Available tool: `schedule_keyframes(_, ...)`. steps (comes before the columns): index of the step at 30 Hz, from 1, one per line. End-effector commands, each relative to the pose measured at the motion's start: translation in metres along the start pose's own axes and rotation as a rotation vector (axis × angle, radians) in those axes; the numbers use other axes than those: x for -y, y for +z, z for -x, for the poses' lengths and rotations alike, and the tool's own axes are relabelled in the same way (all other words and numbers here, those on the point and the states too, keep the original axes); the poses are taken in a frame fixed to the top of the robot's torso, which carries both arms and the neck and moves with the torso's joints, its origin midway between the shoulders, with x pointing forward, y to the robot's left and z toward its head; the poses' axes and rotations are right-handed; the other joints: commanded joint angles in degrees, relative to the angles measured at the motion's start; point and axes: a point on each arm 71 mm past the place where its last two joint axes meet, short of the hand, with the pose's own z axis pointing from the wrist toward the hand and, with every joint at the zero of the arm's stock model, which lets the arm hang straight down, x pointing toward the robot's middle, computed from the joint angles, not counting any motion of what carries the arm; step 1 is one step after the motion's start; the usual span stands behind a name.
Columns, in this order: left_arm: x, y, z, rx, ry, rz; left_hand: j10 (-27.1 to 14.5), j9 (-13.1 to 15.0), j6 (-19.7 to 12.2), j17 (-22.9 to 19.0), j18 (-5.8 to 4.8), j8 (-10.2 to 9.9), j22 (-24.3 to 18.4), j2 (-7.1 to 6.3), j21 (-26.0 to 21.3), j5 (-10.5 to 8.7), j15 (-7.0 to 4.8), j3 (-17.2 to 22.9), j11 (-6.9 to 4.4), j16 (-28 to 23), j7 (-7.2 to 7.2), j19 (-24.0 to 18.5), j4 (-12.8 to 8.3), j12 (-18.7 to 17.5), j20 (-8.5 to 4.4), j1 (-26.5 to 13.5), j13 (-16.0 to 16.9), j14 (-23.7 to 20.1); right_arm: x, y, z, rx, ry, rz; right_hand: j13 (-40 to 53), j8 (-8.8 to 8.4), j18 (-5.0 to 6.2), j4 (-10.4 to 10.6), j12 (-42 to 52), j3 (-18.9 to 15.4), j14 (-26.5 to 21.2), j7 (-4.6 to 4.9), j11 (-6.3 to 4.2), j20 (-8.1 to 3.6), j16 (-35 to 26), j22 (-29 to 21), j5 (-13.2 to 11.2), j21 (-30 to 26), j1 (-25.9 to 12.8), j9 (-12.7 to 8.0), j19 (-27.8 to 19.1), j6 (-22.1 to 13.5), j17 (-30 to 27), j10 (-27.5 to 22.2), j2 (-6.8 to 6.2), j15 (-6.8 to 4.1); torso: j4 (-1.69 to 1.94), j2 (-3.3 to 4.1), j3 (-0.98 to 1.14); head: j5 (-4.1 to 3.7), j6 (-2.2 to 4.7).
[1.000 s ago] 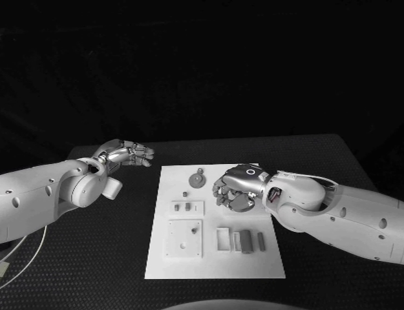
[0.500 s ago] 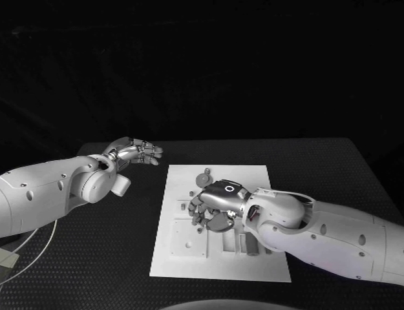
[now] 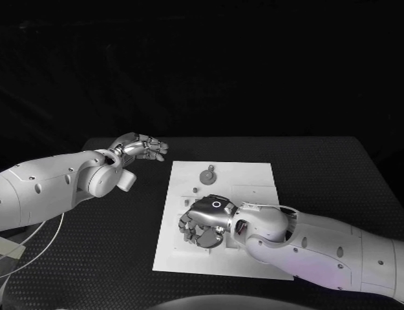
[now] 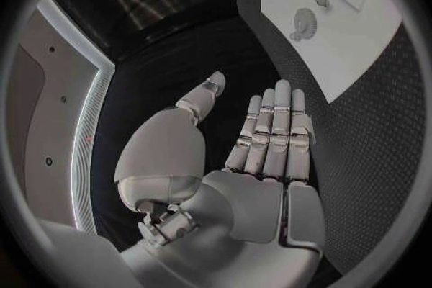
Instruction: Assemble the parts on the task board
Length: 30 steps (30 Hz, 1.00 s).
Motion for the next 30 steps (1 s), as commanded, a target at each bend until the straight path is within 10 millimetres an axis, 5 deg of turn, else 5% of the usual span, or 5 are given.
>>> schedule_keyframes(1,0.002,0.001,-0.002,-0.013,-0.010,-0.011,0.29,0.10,-0.46,0.07,-0.86,0.36,-0.10,0.13,-0.02,0.15,0.12,-0.31,-0.01,-0.24,0.04,0.41,-0.13,0.03,0.17,-0.39,-0.08,0.17,0.002,0.000,-0.006,-0.041,-0.039,0.014,0.06,1.88,1.67,0.04,-0.18,0.34,-0.28,-0.73,0.00,-0.29,0.33,1.47,0.13,0.37,-0.01,3.99,-0.01,0.97,-0.10,0.25,0.50,-0.21,-0.08,0.01,-0.01,0.38,-0.27)
schedule_keyframes(30,0.002,0.004,-0.005,-0.024,-0.013,-0.009,0.25,0.10,-0.56,0.12,-0.86,0.39,-0.32,0.25,-0.02,0.15,0.15,-0.41,0.01,-0.35,0.06,0.40,-0.18,0.00,0.19,-0.52,-0.15,0.14,0.011,0.004,-0.020,-0.096,-0.091,-0.033,0.30,1.87,1.67,0.03,-0.23,0.31,-0.35,-0.73,0.01,-0.39,0.69,1.48,0.11,1.08,-0.10,4.29,-0.18,0.92,-0.38,0.25,0.47,-0.19,-0.12,-0.01,0.01,0.87,-0.99)
